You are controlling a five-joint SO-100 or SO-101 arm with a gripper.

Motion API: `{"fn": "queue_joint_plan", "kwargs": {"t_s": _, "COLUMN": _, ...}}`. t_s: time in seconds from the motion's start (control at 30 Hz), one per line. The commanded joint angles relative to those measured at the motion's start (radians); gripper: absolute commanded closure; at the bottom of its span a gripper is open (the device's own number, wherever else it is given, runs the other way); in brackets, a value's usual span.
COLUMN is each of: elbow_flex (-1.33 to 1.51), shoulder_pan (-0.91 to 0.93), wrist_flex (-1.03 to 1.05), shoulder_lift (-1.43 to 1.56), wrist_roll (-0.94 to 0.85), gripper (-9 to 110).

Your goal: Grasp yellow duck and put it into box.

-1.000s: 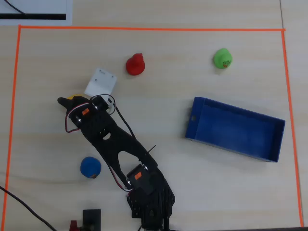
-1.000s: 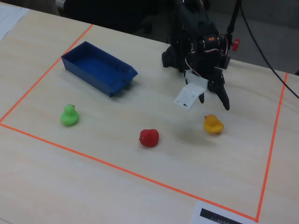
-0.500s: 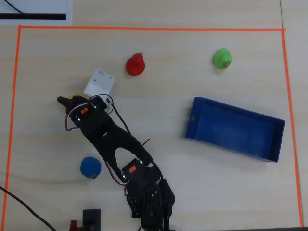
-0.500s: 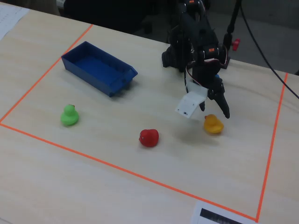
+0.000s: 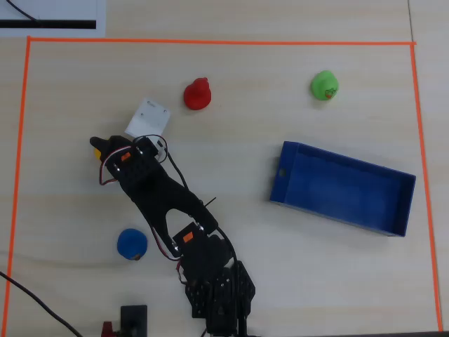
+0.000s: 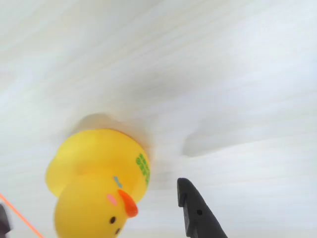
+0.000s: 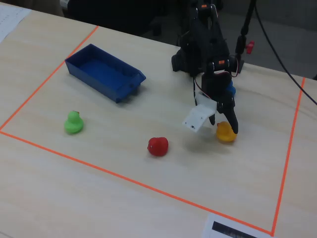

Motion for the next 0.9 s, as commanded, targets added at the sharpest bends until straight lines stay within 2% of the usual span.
{"fn": "queue_joint_plan", "kwargs": {"t_s": 0.0, "elbow_flex": -0.028, "shoulder_pan": 0.006, "wrist_flex": -0.020, "shoulder_lift": 0.002, "wrist_roll": 0.023, "gripper": 71}}
{"fn": "queue_joint_plan", "kwargs": {"t_s": 0.07, "elbow_flex": -0.034, "shoulder_pan": 0.008, "wrist_flex": -0.020, "shoulder_lift": -0.008, "wrist_roll": 0.040, "gripper": 87}}
{"fn": "queue_joint_plan", "kwargs": {"t_s": 0.1, "elbow_flex": -0.034, "shoulder_pan": 0.008, "wrist_flex": -0.020, "shoulder_lift": -0.009, "wrist_roll": 0.049, "gripper": 99}}
{"fn": "queue_joint_plan", "kwargs": {"t_s": 0.13, "elbow_flex": -0.031, "shoulder_pan": 0.008, "wrist_flex": -0.020, "shoulder_lift": -0.011, "wrist_roll": 0.057, "gripper": 101}}
{"fn": "queue_joint_plan", "kwargs": {"t_s": 0.3, "elbow_flex": -0.014, "shoulder_pan": 0.026, "wrist_flex": 0.021, "shoulder_lift": 0.028, "wrist_roll": 0.057, "gripper": 101}}
{"fn": "queue_joint_plan", "kwargs": {"t_s": 0.43, "elbow_flex": -0.086, "shoulder_pan": 0.137, "wrist_flex": 0.199, "shoulder_lift": 0.187, "wrist_roll": 0.000, "gripper": 101}}
{"fn": "queue_joint_plan", "kwargs": {"t_s": 0.6, "elbow_flex": -0.397, "shoulder_pan": 0.522, "wrist_flex": 0.549, "shoulder_lift": 0.453, "wrist_roll": -0.249, "gripper": 101}}
{"fn": "queue_joint_plan", "kwargs": {"t_s": 0.67, "elbow_flex": -0.472, "shoulder_pan": 0.746, "wrist_flex": 0.583, "shoulder_lift": 0.518, "wrist_roll": -0.394, "gripper": 101}}
{"fn": "queue_joint_plan", "kwargs": {"t_s": 0.77, "elbow_flex": -0.383, "shoulder_pan": 1.092, "wrist_flex": 0.448, "shoulder_lift": 0.595, "wrist_roll": -0.603, "gripper": 101}}
{"fn": "queue_joint_plan", "kwargs": {"t_s": 0.87, "elbow_flex": -0.138, "shoulder_pan": 1.355, "wrist_flex": 0.238, "shoulder_lift": 0.658, "wrist_roll": -0.775, "gripper": 101}}
